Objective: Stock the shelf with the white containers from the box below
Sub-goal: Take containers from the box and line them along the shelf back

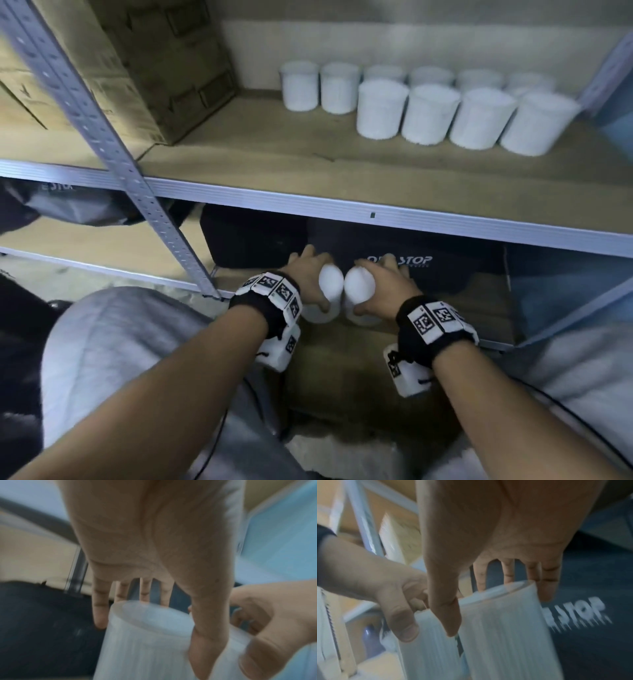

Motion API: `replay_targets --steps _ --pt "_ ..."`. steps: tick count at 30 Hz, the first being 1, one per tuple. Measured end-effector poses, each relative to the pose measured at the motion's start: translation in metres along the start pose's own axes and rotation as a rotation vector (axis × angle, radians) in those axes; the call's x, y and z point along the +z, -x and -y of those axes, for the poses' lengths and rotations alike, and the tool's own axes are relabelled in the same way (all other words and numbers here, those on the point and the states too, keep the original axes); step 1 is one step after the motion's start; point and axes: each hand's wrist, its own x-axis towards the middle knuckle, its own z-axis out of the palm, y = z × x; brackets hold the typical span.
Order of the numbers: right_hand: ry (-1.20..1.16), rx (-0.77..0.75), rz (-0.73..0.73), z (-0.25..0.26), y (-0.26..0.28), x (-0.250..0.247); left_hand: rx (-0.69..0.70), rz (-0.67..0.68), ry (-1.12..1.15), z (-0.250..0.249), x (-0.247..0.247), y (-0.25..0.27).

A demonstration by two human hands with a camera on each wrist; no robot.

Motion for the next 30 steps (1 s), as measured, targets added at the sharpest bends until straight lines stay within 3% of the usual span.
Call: replay_targets --steps 17,30 --pt "-0.033 -0.202 -0.337 0.04 0.059 -0.107 0.166 -0.278 0.178 -0.014 -0.127 0.079" --pt "-0.143 -0.214 -0.512 0.036 0.025 -0.171 0.173 -0.458 0.228 -0.039 -0.185 0.05"
